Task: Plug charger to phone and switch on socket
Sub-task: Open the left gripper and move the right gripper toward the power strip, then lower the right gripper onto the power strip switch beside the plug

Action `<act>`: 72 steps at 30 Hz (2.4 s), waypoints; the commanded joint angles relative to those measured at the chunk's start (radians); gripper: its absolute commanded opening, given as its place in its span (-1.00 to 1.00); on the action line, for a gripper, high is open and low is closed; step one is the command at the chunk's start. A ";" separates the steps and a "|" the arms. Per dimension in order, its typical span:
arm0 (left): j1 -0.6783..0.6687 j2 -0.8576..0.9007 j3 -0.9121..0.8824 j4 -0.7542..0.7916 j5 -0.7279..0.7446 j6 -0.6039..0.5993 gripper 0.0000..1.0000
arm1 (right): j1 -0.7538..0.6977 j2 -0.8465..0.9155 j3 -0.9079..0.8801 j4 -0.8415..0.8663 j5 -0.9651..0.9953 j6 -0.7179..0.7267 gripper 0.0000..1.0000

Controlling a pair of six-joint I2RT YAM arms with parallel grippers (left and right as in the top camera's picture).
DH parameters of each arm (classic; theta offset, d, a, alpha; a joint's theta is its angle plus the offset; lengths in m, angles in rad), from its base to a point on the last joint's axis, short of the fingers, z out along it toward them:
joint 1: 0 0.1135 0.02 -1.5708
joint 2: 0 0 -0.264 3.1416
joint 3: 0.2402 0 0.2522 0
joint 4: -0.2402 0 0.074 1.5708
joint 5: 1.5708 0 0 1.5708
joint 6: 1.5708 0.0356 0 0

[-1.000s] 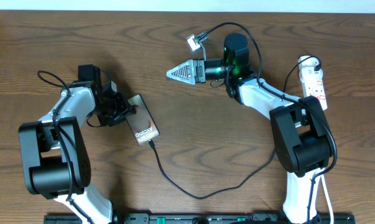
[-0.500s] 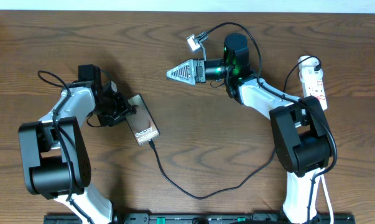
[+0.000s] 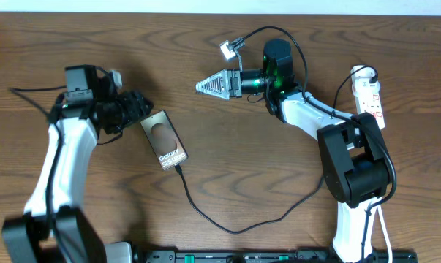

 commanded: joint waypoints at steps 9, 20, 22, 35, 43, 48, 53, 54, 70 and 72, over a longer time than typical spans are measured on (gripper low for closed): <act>0.002 -0.412 0.007 0.047 0.275 0.013 0.77 | -0.026 0.001 0.007 -0.039 0.025 0.104 0.98; 0.002 -0.471 0.007 0.051 0.273 0.013 0.78 | -0.086 -0.295 0.010 -0.934 0.727 -0.334 0.99; 0.002 -0.462 0.007 0.050 0.266 0.013 0.78 | -0.111 -0.391 0.010 -1.035 0.868 -0.349 0.99; 0.002 -0.374 0.007 0.050 0.266 0.013 0.78 | -0.527 -0.769 0.010 -1.338 1.281 -0.502 0.99; 0.002 -0.370 0.007 0.050 0.266 0.013 0.79 | -0.855 -0.660 0.010 -1.342 0.986 -0.796 0.98; 0.002 -0.370 0.007 0.050 0.266 0.014 0.78 | -0.953 -0.521 0.010 -1.358 0.644 -1.112 0.95; 0.002 -0.370 0.007 0.050 0.266 0.014 0.78 | -0.966 -0.332 0.010 -1.354 0.642 -1.009 0.98; 0.002 -0.370 0.007 0.050 0.266 0.014 0.79 | -0.966 -0.314 0.010 -1.350 0.642 -0.999 0.99; 0.002 -0.370 0.007 0.047 0.266 0.014 0.79 | -0.935 -0.241 0.048 -1.116 0.644 -0.941 0.98; 0.002 -0.370 0.007 0.047 0.266 0.013 0.78 | -0.919 -0.227 0.088 -1.140 0.645 -0.960 0.99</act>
